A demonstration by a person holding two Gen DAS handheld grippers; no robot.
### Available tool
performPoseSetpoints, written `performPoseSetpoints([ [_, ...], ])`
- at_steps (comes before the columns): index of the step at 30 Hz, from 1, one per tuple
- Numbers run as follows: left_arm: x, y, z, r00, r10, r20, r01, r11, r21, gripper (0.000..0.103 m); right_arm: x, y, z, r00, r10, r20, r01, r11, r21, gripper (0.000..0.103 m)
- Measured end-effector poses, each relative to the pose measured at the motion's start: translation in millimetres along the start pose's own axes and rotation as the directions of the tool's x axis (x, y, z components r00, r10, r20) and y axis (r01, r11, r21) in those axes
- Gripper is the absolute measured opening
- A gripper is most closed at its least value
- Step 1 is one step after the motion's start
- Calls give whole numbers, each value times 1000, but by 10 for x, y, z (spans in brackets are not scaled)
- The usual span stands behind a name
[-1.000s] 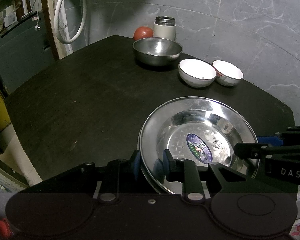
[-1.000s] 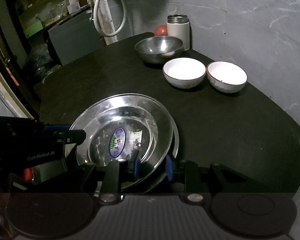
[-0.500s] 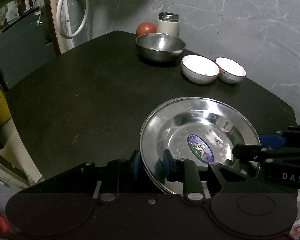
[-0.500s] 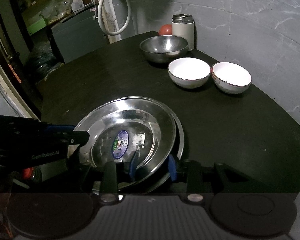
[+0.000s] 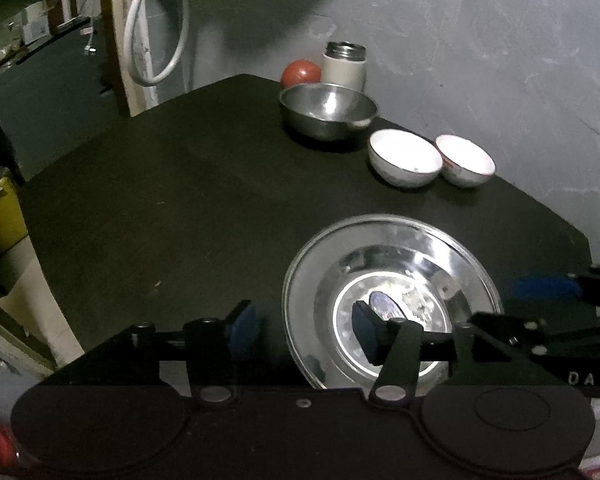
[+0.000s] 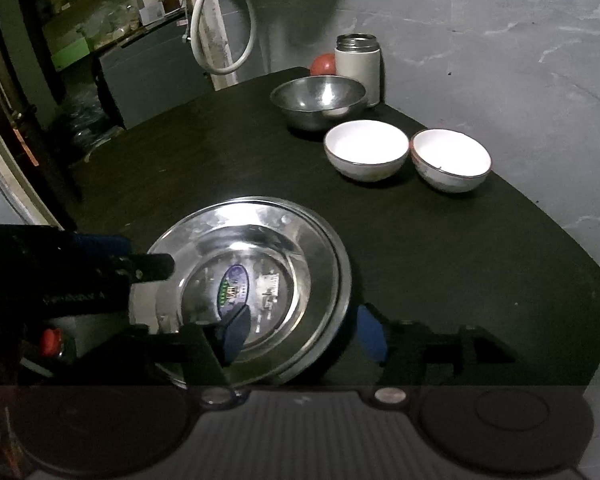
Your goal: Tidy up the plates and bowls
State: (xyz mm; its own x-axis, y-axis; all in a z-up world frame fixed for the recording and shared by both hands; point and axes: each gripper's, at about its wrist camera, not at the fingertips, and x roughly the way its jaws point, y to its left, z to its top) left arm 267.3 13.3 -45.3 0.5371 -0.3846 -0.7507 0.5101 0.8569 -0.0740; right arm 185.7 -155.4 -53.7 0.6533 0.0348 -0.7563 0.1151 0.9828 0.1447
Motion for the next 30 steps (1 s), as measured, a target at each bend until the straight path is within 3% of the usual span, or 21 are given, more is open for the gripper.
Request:
performPoseSetpoints([
  [2,-1,20,21,1000,15,14,-14,1000,-20,81,-10,-38,-1,1000,-5,2,5,1000,4,79],
  [7,-12,115,100,994,90,64,-84,992,-94,102,-29,-164,17,999,-26,20,26,1000,16,100],
  [16,109,302,528,976,202,81,-175,949,-261,102,155,-465,316,998,8,60,-9,1000,4,103],
  [26,733,130,1336,966,249,67,-213,916,-341,102,778,-865,1185,974,144,174,-139,990,-40,103],
  [30,1046,104,1592,966,252,55,-216,906,-365,102,1027,-982,1497,969,136,207,-128,990,-52,102],
])
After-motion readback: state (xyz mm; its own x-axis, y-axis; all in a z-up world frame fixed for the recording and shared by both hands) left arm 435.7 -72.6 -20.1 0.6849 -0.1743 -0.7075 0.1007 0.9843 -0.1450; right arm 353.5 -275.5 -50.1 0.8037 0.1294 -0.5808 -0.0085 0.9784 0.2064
